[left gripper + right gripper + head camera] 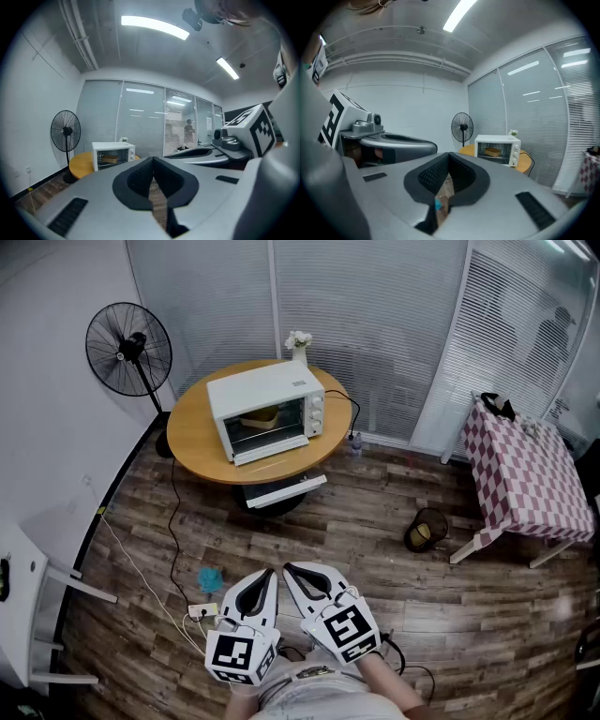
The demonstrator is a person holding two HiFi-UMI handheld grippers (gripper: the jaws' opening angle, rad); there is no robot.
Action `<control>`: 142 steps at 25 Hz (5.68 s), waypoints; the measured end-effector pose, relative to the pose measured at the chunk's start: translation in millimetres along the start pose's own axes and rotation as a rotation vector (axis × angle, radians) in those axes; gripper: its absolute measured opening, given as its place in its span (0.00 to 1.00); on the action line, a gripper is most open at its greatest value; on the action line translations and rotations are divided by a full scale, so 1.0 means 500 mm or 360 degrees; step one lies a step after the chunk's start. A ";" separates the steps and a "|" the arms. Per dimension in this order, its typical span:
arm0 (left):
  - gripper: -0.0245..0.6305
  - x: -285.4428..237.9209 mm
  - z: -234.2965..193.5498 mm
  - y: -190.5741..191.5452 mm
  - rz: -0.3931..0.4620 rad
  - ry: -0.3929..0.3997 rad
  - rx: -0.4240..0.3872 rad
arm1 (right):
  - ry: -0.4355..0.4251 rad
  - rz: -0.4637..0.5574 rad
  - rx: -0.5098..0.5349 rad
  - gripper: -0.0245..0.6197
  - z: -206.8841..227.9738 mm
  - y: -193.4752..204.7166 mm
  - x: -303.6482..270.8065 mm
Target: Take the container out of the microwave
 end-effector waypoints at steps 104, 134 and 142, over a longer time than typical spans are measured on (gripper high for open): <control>0.06 -0.800 -0.446 -0.042 -0.0118 -0.0097 0.0048 | -0.0134 -0.0033 -0.0054 0.03 0.675 -0.105 -0.648; 0.06 -0.878 -0.691 -0.036 -0.0111 0.0155 0.0047 | 0.0069 -0.0096 -0.0073 0.03 0.658 -0.126 -0.879; 0.06 -0.862 -0.732 -0.018 -0.0123 0.0232 0.0027 | 0.0165 -0.0104 -0.0115 0.03 0.633 -0.107 -0.905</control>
Point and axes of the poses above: the fingertips, and each gripper's own axes: x backward along the fingers, z to its right, y out of its underside, the point moved 8 cm from there along x, backward along the fingers, and after that the axes turned 4 degrees about -x, right-handed, at the moved point
